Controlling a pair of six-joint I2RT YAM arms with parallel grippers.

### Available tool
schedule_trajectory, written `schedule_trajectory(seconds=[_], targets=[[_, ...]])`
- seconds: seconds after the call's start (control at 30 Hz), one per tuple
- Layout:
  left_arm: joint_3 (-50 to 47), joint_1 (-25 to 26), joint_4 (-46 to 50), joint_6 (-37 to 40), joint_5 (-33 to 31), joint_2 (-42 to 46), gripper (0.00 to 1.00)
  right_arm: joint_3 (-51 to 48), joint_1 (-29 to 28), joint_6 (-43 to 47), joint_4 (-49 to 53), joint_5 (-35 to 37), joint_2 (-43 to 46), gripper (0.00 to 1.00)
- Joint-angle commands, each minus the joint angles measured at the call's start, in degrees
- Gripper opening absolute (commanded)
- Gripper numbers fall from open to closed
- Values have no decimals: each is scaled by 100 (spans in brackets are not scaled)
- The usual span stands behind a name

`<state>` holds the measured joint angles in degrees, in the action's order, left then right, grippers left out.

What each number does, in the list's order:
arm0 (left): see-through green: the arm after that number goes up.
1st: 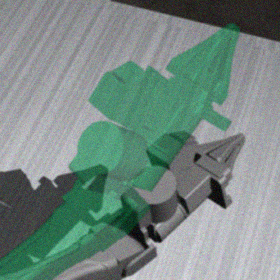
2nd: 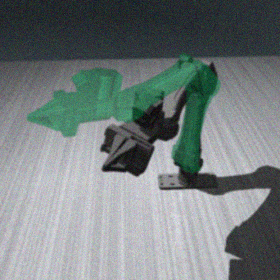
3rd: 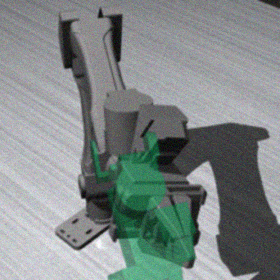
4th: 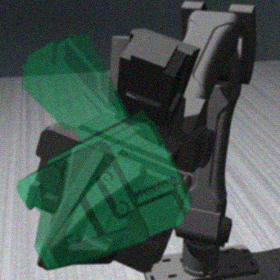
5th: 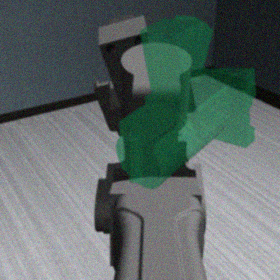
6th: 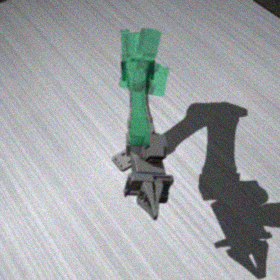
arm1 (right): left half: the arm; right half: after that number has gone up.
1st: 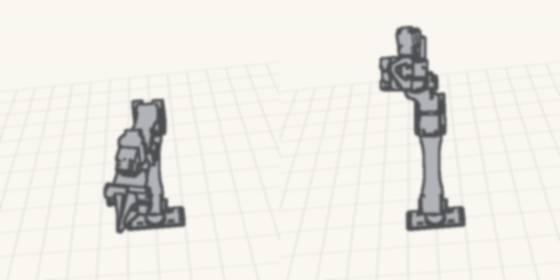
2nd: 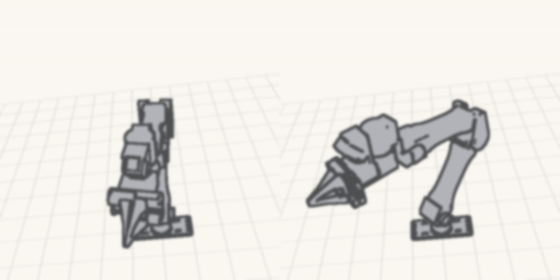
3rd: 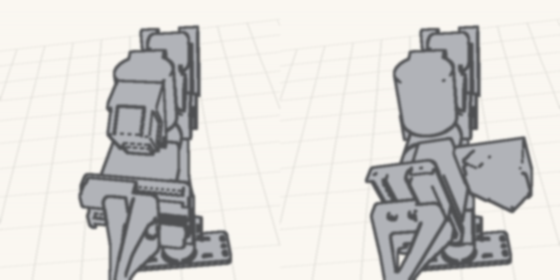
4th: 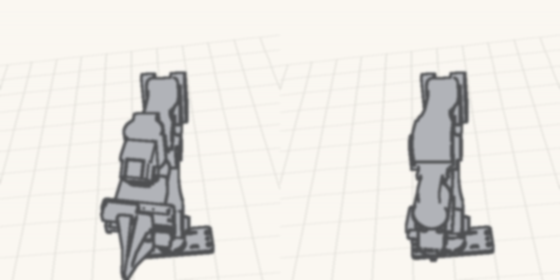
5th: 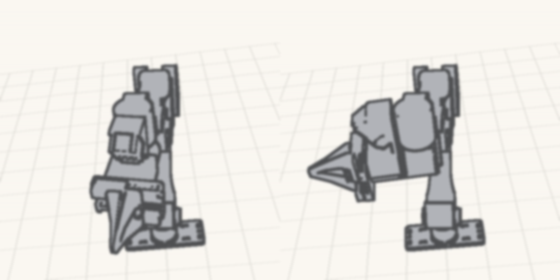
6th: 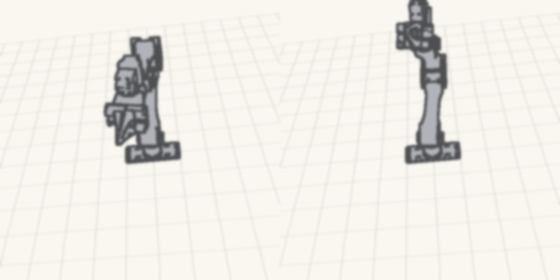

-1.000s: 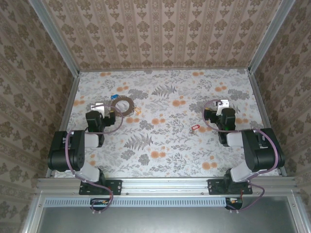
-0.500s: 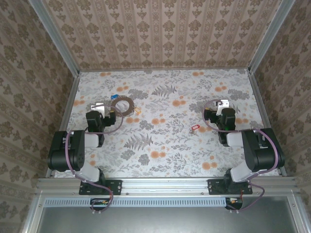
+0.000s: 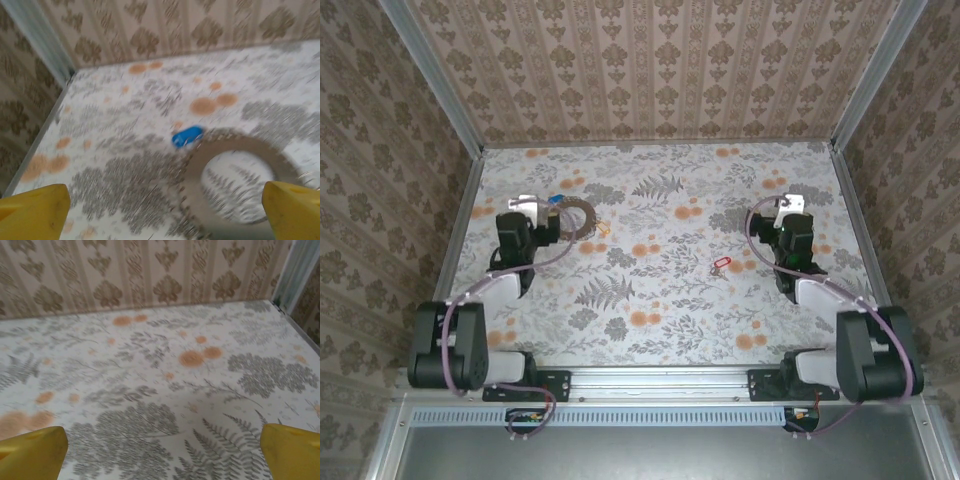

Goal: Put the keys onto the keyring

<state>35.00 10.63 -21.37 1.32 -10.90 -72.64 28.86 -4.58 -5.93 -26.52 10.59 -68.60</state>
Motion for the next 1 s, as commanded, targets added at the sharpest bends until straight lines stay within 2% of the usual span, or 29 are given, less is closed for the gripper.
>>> schedule_trajectory(seconds=[0.0, 0.07, 0.1, 0.23, 0.33, 0.6, 0.73, 0.8, 0.97], targets=[[917, 189, 2284, -882, -472, 80, 100, 386, -144, -519, 1331, 26, 329, 100], [1633, 175, 3314, -1405, -446, -213, 100, 518, -201, -692, 1601, -149, 399, 100], [1837, 163, 3538, -1421, -301, -372, 100, 598, -218, -741, 1722, -229, 379, 100], [2360, -134, 3735, -1480, 450, -1106, 100, 1052, -323, -808, 2159, -986, 39, 100], [2809, -460, 3865, -1488, 805, -1812, 100, 1317, -620, -676, 2309, -1271, -314, 100], [4262, -648, 4502, -1183, 751, -3489, 100, 1975, -1441, -554, 2444, -1740, -1279, 100], [4745, -878, 4842, -1138, 1055, -4186, 100, 2278, -1589, -540, 2503, -1921, -1534, 100], [4944, -955, 5058, -1139, 1255, -4363, 100, 2417, -1582, -532, 2605, -2055, -1629, 100], [5102, -888, 5381, -1101, 1249, -4491, 100, 2524, -1588, -549, 2755, -2233, -1523, 100]])
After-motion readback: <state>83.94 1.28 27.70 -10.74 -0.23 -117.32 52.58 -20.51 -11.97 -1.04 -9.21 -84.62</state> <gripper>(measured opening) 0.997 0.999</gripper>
